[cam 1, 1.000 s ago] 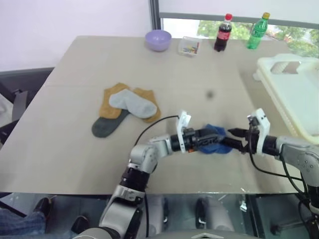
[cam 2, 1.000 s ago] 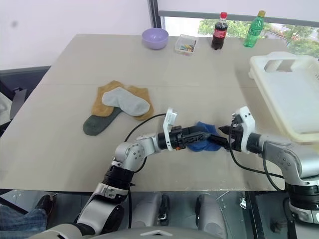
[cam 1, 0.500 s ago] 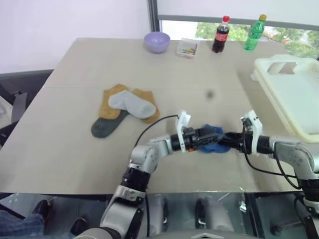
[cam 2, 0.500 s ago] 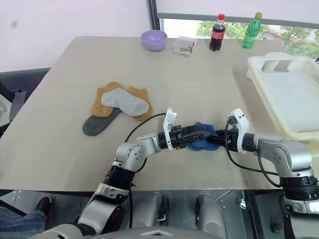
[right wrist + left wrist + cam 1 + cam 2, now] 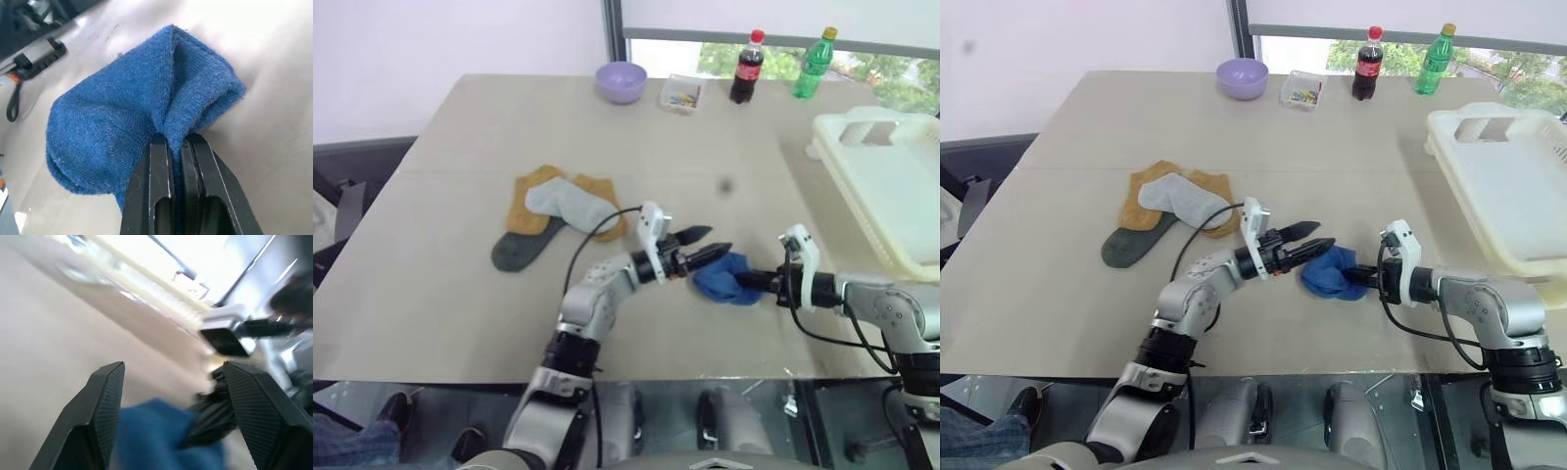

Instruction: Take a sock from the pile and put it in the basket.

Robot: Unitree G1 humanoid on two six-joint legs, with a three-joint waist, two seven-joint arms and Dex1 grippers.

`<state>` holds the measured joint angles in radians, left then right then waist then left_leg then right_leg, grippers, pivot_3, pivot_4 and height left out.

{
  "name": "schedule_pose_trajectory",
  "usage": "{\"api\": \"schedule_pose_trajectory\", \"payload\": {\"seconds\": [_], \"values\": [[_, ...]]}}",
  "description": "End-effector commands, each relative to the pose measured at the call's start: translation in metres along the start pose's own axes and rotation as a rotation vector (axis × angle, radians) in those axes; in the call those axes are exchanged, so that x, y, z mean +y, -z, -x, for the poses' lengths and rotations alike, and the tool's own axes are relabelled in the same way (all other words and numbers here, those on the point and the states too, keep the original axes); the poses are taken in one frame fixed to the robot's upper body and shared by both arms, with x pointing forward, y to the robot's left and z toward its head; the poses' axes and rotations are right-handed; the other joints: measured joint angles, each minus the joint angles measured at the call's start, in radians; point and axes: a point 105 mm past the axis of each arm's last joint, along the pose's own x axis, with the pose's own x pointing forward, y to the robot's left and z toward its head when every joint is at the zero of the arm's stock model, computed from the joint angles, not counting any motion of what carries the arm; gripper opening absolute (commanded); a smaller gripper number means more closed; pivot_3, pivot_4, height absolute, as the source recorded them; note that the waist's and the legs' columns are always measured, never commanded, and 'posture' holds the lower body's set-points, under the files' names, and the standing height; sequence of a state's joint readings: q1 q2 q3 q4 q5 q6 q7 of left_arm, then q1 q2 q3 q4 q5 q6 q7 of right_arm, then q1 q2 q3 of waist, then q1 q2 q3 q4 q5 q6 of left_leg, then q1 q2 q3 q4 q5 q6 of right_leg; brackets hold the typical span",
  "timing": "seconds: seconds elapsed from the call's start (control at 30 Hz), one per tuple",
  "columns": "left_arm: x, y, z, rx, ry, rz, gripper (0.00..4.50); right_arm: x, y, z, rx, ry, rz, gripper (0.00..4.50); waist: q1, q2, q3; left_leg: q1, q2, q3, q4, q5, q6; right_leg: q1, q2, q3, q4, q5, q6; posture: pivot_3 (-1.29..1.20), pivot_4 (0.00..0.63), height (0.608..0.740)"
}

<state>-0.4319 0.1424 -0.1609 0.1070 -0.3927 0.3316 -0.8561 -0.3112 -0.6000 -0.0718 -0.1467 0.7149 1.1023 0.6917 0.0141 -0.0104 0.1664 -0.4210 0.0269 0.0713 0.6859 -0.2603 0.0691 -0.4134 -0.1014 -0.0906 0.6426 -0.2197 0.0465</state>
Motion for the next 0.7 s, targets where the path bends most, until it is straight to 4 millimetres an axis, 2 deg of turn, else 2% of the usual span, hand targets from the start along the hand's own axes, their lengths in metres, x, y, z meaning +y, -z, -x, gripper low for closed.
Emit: {"api": "schedule_pose_trajectory", "payload": {"seconds": [0.03, 0.17, 0.27, 0.5, 0.7], "values": [[-0.009, -0.009, 0.012, -0.039, 0.027, -0.228, 3.45, -0.006, -0.019, 0.009, -0.086, 0.052, -0.003, 0.05, 0.001, 0.000, 0.000, 0.000, 0.000, 0.000, 0.000, 0.000, 0.000, 0.000, 0.000, 0.000, 0.000, 0.000, 0.000, 0.00, 0.150, 0.733], [-0.009, 0.004, 0.031, 0.000, 0.023, -0.396, 3.45, -0.009, -0.029, 0.014, -0.164, 0.079, -0.034, 0.05, 0.003, 0.000, 0.000, -0.001, -0.001, 0.000, 0.000, 0.000, 0.000, -0.001, -0.002, 0.000, -0.001, 0.000, 0.000, 0.00, 0.150, 0.733], [-0.010, 0.011, 0.033, -0.035, 0.007, -0.345, 3.45, -0.004, -0.042, 0.020, -0.225, 0.059, -0.053, 0.05, 0.002, 0.001, 0.000, -0.002, -0.001, 0.000, 0.000, 0.000, 0.001, -0.001, -0.003, 0.000, -0.001, 0.000, 0.000, 0.00, 0.150, 0.733], [-0.019, 0.011, 0.015, -0.100, 0.025, -0.306, 3.45, 0.021, -0.073, 0.041, -0.264, -0.034, -0.044, 0.05, 0.000, 0.001, 0.000, -0.002, -0.001, 0.000, 0.000, -0.001, 0.001, -0.001, -0.003, -0.001, 0.000, 0.000, 0.000, 0.00, 0.150, 0.733], [-0.024, -0.002, -0.007, -0.168, 0.048, -0.308, 3.45, 0.020, -0.112, 0.083, -0.351, 0.001, -0.050, 0.05, 0.003, 0.001, 0.000, -0.003, -0.002, 0.000, 0.000, -0.001, 0.002, -0.001, -0.003, -0.002, 0.000, 0.000, 0.000, 0.00, 0.150, 0.733]]}}
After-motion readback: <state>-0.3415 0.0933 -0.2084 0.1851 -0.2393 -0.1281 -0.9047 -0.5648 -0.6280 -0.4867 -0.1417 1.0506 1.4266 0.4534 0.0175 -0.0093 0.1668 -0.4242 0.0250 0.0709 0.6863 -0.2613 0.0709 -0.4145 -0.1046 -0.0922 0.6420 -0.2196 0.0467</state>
